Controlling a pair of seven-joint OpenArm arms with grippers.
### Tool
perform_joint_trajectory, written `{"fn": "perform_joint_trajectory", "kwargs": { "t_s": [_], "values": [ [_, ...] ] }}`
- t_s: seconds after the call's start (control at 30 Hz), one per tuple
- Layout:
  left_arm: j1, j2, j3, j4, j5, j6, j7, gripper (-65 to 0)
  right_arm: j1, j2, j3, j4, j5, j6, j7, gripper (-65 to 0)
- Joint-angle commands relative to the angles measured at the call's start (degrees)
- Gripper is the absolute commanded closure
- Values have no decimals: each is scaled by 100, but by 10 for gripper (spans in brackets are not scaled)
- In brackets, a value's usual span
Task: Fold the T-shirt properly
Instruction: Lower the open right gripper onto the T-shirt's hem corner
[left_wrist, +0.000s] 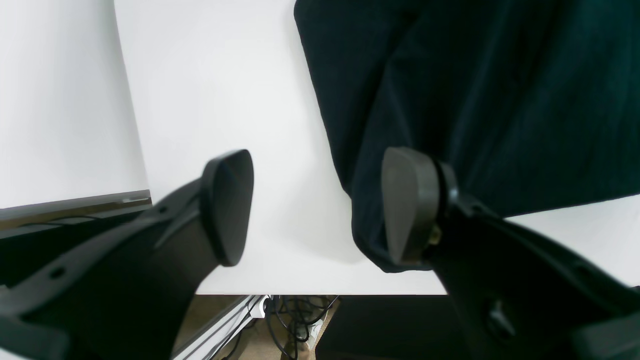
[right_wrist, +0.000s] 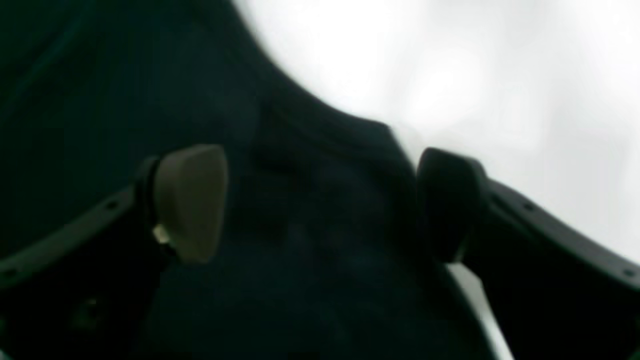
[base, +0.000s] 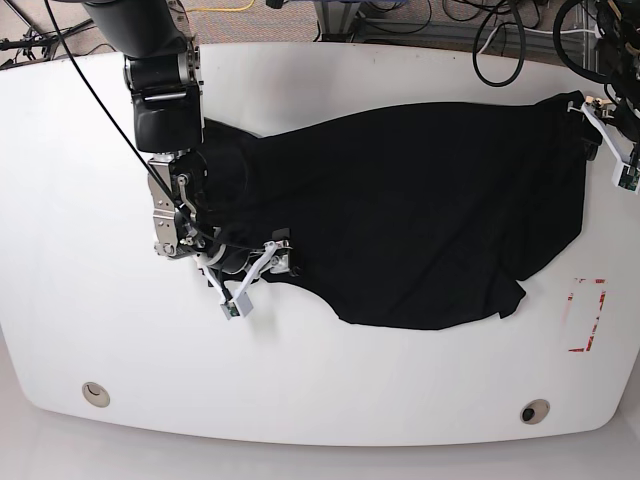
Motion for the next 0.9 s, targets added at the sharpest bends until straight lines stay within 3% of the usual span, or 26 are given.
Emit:
{"fn": "perform_joint_trajectory", "kwargs": {
  "t_s": [0.0, 0.63, 0.87],
  "values": [
    [1, -99, -100, 77, -60, -1, -56, -376, 169, -11, 0, 81, 92, 60, 155, -574],
    [18, -94, -353, 75, -96, -1, -47, -380, 152, -186, -203, 27, 83, 60, 221, -570],
    [-2, -115, -362, 60, -56, -1, -26, -381, 123, -135, -282, 46, 58, 25, 212, -321]
  ]
}}
